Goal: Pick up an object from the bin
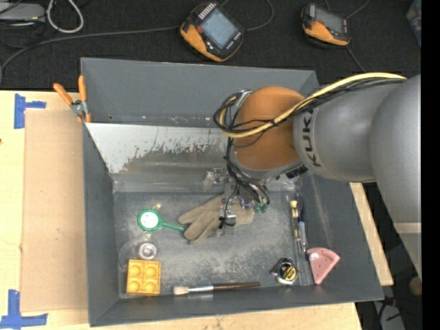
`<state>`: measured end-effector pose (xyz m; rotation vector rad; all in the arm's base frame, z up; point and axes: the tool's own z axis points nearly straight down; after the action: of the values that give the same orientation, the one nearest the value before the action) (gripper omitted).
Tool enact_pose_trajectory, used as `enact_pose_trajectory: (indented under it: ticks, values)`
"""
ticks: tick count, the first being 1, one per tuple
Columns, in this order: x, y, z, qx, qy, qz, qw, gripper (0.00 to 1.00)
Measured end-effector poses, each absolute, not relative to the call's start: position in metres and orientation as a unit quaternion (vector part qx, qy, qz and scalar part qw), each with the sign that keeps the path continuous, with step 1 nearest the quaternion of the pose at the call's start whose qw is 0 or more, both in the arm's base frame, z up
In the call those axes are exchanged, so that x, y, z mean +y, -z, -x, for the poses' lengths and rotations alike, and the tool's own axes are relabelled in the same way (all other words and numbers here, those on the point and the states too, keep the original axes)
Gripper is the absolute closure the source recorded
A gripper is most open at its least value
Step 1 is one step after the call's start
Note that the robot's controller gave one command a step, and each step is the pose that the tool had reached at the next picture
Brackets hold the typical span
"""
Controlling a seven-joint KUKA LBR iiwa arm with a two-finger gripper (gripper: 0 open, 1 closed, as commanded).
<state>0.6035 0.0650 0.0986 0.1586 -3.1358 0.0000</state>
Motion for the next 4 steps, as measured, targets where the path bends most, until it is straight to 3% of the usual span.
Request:
enact_pose_trajectory:
  ticks: [1,2,4]
  values:
    - [0.072,-0.069,-0.593,-0.996,0.004,-0.087,-0.002,0.00]
    - [0.065,-0.070,-0.603,-0.989,0.002,-0.145,-0.001,1.00]
    - [0.065,-0.072,-0.603,-0.990,0.003,-0.143,-0.001,1.00]
